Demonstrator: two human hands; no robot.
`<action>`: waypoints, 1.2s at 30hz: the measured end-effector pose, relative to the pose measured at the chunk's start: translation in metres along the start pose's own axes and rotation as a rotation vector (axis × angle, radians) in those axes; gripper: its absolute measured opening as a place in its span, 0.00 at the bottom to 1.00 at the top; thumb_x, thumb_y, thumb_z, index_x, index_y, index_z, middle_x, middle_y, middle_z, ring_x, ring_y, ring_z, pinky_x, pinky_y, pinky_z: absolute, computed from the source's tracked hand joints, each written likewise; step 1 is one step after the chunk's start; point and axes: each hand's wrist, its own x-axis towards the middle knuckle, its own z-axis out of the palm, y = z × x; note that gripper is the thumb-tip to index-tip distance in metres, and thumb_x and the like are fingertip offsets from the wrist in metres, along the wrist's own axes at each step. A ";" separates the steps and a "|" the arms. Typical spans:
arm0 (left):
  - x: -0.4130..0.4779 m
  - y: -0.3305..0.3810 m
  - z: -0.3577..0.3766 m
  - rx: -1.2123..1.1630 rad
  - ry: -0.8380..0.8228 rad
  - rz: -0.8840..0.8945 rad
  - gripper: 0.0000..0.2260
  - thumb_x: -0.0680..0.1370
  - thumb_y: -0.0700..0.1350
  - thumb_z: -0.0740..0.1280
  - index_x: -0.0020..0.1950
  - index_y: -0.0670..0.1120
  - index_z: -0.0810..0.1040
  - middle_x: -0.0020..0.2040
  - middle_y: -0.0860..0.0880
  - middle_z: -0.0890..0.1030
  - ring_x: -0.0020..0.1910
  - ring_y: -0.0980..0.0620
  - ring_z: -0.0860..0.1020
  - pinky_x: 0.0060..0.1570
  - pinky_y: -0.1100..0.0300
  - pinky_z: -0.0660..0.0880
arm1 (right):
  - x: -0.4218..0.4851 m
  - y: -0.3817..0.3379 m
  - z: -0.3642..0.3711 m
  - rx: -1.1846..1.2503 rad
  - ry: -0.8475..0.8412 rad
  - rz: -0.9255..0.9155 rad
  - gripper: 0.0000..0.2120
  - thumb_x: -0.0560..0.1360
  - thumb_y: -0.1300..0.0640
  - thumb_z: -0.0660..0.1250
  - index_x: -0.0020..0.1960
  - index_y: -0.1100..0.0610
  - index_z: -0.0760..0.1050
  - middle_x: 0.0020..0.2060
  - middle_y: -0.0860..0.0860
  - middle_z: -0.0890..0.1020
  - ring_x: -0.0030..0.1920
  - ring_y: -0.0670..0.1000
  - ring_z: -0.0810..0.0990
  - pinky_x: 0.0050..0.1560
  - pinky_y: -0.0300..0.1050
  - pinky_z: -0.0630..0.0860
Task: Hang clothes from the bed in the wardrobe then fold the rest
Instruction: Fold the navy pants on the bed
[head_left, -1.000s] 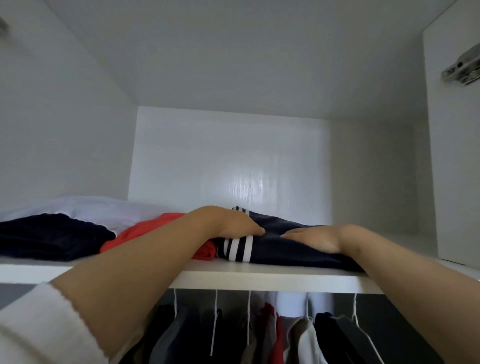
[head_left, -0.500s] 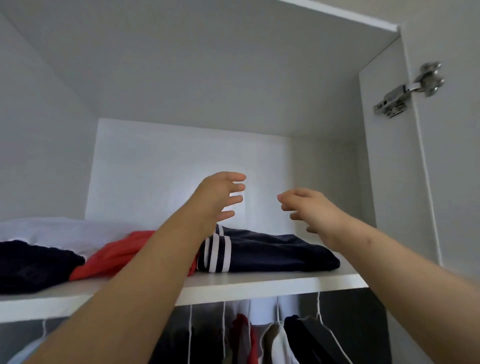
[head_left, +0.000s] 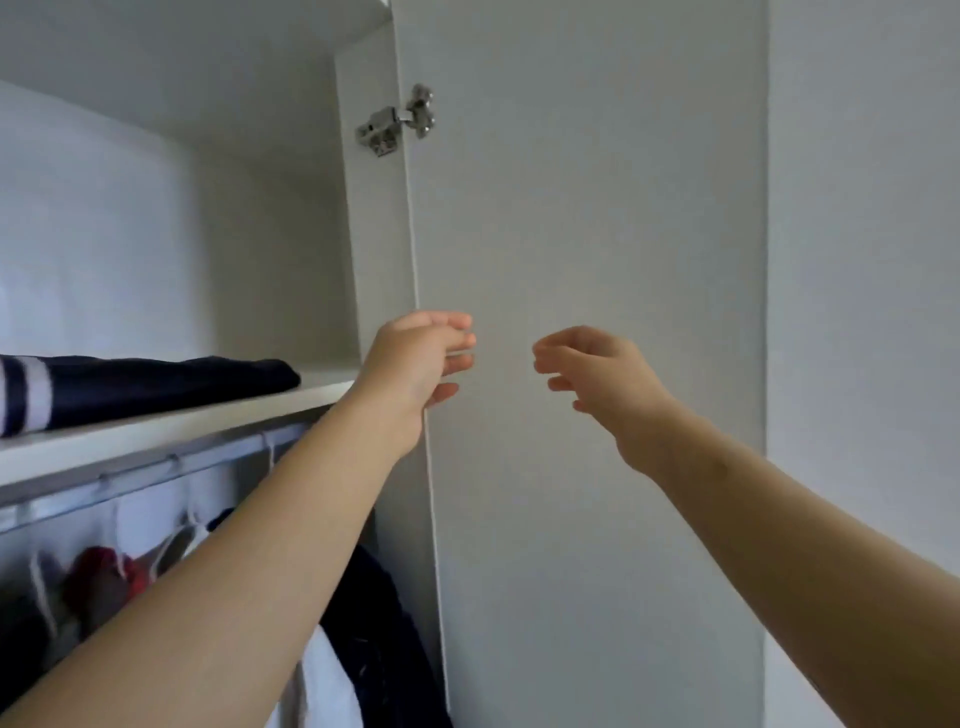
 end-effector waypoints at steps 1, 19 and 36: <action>-0.010 -0.002 0.023 -0.024 -0.056 -0.005 0.09 0.76 0.38 0.62 0.41 0.50 0.76 0.39 0.54 0.79 0.38 0.57 0.78 0.38 0.63 0.70 | -0.014 0.005 -0.026 -0.027 0.053 0.031 0.06 0.76 0.57 0.65 0.40 0.50 0.74 0.43 0.51 0.78 0.40 0.48 0.74 0.33 0.36 0.68; -0.429 0.076 0.490 -0.289 -1.115 -0.110 0.09 0.80 0.41 0.59 0.45 0.50 0.76 0.45 0.51 0.79 0.43 0.55 0.78 0.44 0.62 0.74 | -0.440 -0.043 -0.516 -0.542 0.871 0.479 0.08 0.76 0.56 0.63 0.39 0.50 0.74 0.42 0.51 0.79 0.41 0.48 0.75 0.39 0.38 0.72; -0.789 0.139 0.829 -0.370 -1.719 -0.220 0.09 0.78 0.39 0.62 0.43 0.50 0.77 0.42 0.51 0.80 0.41 0.56 0.78 0.40 0.62 0.73 | -0.764 -0.056 -0.839 -0.590 1.484 0.732 0.07 0.75 0.60 0.63 0.39 0.57 0.76 0.37 0.55 0.74 0.38 0.51 0.70 0.33 0.40 0.62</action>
